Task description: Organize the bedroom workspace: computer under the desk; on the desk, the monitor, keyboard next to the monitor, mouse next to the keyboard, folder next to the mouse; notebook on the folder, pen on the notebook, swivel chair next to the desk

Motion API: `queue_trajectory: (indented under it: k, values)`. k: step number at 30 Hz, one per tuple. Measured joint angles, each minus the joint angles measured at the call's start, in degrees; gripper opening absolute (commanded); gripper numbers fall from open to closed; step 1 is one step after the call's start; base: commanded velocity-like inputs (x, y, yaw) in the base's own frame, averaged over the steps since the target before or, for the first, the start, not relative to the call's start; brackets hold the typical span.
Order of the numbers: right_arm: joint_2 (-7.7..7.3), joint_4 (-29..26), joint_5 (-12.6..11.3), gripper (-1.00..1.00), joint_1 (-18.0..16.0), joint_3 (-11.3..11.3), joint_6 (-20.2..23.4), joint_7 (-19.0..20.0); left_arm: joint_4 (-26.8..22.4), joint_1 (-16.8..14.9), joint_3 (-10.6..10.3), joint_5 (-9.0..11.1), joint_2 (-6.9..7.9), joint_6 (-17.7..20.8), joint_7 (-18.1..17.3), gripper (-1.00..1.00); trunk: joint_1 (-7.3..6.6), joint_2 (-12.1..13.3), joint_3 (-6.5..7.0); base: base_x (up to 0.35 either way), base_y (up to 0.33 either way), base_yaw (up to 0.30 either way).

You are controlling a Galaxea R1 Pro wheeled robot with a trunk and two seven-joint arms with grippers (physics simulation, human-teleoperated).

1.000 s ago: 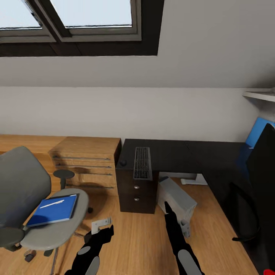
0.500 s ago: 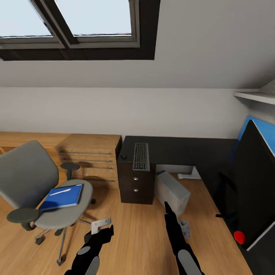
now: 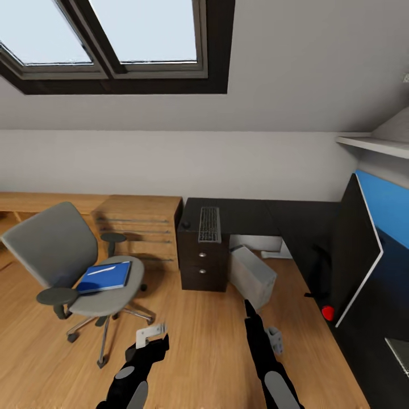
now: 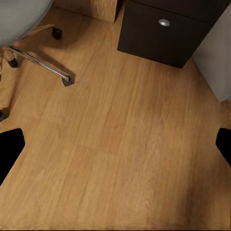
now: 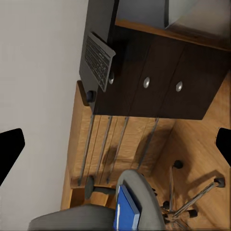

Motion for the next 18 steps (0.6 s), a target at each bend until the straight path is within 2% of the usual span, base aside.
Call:
queue_trajectory:
  k: [8,18]
  values:
    - [0.0,-0.02,0.06,1.0,0.0,0.0,-0.03,0.0,0.02,0.0,0.0,-0.01,-0.03,0.0,0.01,1.0,-1.76,3.21,1.44,-0.344,-0.021,0.0]
    - [-0.15,-0.02,0.02,1.0,0.0,-0.08,0.05,0.07,0.01,0.0,-0.01,-0.02,-0.05,-0.01,0.04,1.0,-3.96,7.24,3.25,-0.337,-0.155,0.0]
